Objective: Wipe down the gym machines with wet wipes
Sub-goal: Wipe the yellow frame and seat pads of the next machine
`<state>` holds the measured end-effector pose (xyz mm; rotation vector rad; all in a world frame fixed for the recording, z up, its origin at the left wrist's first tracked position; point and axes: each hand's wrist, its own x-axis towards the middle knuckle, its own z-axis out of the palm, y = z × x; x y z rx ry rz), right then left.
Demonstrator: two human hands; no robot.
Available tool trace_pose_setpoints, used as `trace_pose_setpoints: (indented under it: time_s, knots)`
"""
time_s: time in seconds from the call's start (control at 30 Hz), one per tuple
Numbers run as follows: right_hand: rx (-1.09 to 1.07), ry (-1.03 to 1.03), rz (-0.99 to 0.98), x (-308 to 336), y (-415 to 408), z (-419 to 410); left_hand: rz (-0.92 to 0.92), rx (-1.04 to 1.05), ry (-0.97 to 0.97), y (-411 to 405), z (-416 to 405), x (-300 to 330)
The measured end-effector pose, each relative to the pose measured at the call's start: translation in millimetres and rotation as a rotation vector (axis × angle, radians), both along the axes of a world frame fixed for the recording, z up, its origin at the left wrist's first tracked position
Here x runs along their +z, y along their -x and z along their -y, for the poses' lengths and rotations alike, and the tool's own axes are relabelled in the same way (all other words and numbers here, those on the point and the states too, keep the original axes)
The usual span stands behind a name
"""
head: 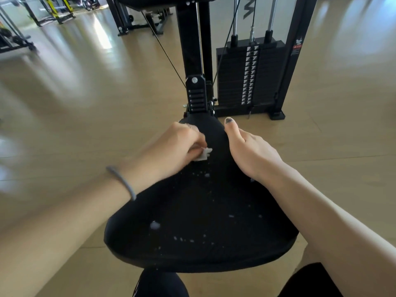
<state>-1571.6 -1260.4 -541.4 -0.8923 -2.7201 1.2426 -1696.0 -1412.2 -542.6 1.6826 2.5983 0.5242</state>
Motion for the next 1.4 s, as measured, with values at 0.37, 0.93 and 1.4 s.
trace_pose_setpoints:
  time_s: [0.37, 0.93, 1.4]
  knots:
    - [-0.013, -0.126, 0.006, -11.0, 6.4, -1.0, 0.144, 0.191, -0.041, 21.7, -12.8, 4.5]
    - [-0.01, -0.105, 0.053, -2.1, 1.7, 3.3, 0.114, 0.07, 0.073, -19.3, 31.0, 15.0]
    - [-0.025, -0.1, 0.056, -3.0, 1.3, 3.5, 0.038, 0.218, 0.027, -25.6, 55.6, 16.7]
